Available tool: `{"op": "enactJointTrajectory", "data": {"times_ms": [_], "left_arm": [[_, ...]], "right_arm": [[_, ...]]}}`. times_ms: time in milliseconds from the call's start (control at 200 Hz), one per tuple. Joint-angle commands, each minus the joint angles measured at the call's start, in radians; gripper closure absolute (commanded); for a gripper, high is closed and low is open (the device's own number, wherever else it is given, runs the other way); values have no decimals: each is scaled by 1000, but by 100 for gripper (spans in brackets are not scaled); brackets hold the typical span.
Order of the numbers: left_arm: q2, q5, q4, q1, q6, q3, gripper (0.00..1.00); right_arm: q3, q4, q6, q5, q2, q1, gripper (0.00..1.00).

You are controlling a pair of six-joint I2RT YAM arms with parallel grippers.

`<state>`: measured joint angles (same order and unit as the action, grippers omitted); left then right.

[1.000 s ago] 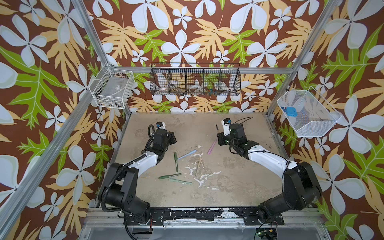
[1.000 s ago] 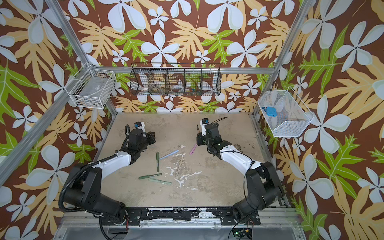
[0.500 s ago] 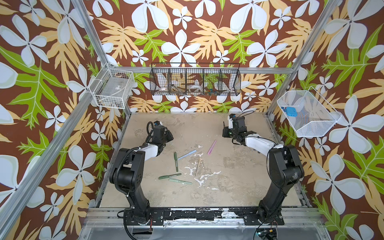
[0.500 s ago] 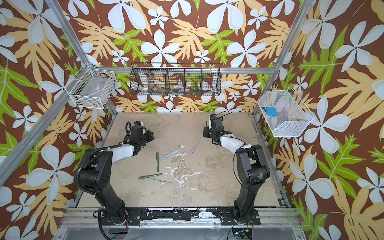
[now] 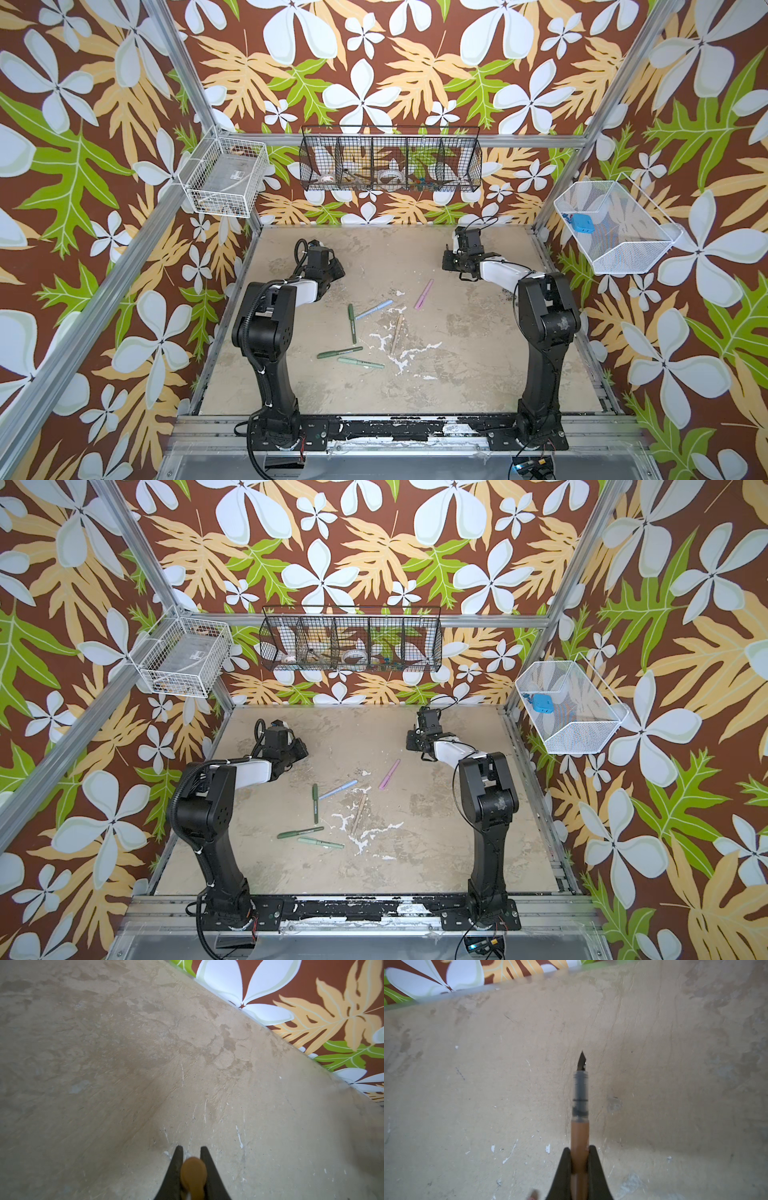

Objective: Open the pen caps
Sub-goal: 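Lower the tan cap and fountain pen to the table with both grippers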

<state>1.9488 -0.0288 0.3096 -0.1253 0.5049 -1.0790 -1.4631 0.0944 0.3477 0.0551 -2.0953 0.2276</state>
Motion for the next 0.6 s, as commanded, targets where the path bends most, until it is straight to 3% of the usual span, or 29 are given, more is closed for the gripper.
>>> {"op": "enactJointTrajectory", "data": {"times_ms": [0, 460, 596], "left_arm": [[17, 21, -37, 1, -25, -14, 93], [57, 57, -84, 1, -44, -43, 90], [59, 79, -96, 2, -54, -44, 80]], "right_arm": [[-28, 43, -21, -26, -31, -4, 99], [-58, 75, -43, -61, -123, -16, 96], [-40, 65, -44, -64, -119, -17, 85]]}}
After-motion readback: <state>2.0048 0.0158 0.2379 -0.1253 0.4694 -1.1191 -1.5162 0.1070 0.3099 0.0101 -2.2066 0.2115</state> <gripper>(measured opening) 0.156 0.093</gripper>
